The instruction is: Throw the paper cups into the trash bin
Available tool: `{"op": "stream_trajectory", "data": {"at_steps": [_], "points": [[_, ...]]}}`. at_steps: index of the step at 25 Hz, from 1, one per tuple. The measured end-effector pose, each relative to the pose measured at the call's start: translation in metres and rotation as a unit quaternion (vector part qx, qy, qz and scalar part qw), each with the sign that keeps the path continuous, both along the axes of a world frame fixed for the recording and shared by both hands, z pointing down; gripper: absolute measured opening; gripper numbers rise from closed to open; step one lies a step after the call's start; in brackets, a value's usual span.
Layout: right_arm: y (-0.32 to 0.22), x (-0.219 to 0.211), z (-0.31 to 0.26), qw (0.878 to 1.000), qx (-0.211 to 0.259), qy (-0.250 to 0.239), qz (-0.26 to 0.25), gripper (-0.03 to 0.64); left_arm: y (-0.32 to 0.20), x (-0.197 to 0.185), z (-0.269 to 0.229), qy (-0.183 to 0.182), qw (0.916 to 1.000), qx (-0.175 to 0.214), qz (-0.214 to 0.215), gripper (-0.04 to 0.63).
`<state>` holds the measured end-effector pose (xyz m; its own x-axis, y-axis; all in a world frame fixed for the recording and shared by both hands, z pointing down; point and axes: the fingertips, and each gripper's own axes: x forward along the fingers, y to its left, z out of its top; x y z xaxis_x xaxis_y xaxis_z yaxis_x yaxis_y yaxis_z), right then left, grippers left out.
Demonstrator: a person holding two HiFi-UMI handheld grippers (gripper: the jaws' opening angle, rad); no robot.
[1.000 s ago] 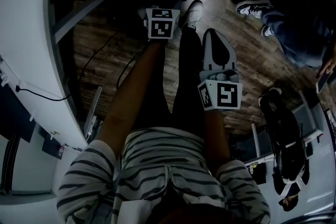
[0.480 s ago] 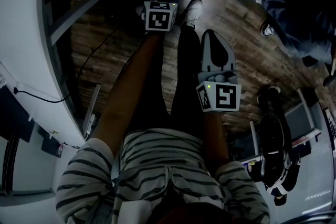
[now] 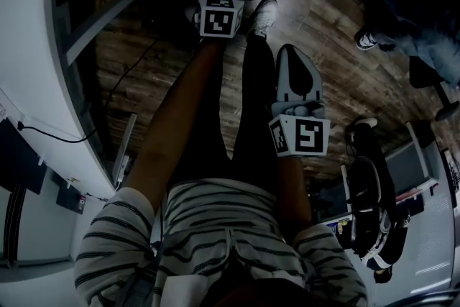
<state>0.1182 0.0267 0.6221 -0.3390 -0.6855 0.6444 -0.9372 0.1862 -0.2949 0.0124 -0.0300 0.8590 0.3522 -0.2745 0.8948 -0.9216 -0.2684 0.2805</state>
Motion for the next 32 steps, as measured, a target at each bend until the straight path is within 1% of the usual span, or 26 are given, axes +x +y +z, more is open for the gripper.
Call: {"op": "stream_trajectory", "data": {"at_steps": [5, 14, 32], "points": [[0.002, 0.0, 0.003, 1.0, -0.007, 0.002, -0.001, 0.017, 0.0, -0.007, 0.008, -0.008, 0.9999, -0.007, -0.002, 0.285], [0.002, -0.001, 0.01, 1.0, -0.013, 0.004, -0.005, 0.017, -0.004, -0.008, 0.019, -0.008, 0.9999, -0.01, -0.011, 0.291], [0.0, 0.007, 0.007, 1.0, -0.012, 0.003, 0.001, 0.017, -0.004, 0.001, 0.004, -0.009, 0.9998, -0.004, -0.015, 0.29]]}}
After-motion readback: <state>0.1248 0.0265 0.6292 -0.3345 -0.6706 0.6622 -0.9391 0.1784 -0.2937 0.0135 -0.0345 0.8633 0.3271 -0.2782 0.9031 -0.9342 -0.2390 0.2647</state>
